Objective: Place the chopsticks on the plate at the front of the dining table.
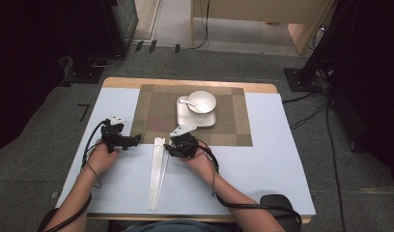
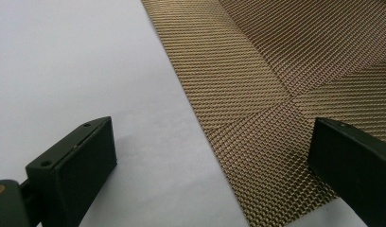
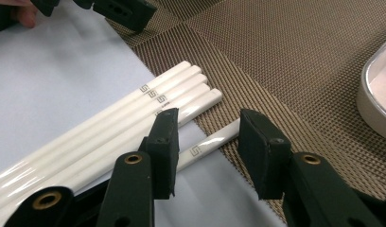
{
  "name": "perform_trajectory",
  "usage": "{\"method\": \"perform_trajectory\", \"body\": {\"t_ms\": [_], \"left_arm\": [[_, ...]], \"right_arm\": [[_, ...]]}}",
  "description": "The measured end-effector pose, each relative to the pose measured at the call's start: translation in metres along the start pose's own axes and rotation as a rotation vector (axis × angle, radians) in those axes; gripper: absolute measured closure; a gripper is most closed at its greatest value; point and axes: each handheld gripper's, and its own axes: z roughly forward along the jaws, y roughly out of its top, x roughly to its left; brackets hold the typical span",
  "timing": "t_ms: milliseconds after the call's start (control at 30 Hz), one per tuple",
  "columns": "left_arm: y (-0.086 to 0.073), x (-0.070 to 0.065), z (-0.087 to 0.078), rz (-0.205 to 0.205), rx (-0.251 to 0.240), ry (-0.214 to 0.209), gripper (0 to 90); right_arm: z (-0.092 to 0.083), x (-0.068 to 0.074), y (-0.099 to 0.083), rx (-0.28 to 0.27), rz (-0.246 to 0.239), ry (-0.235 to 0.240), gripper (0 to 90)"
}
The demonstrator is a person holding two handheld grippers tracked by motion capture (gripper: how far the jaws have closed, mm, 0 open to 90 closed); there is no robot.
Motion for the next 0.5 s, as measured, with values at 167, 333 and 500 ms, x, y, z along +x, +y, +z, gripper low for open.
{"method": "perform_trajectory", "body": {"t_ms": [167,333,500], "left_arm": [[0.0000,0.0000,0.0000,-0.001,-0.001,0.000,1.7],[0.0000,0.0000,0.0000,-0.001,-0.001,0.000,1.7],[0.0000,0.0000,0.0000,0.000,0.000,0.000,1.7]], "right_arm": [[-0.0020,-0.0011,0.0011,0.013,-0.036,-0.009,66.6],[-0.0037,-0.0057,0.0019,0.025,-0.002,-0.006,73.3],[-0.0067,-0.0093,0.0032,0.045,0.009,-0.018,81.7]]}}
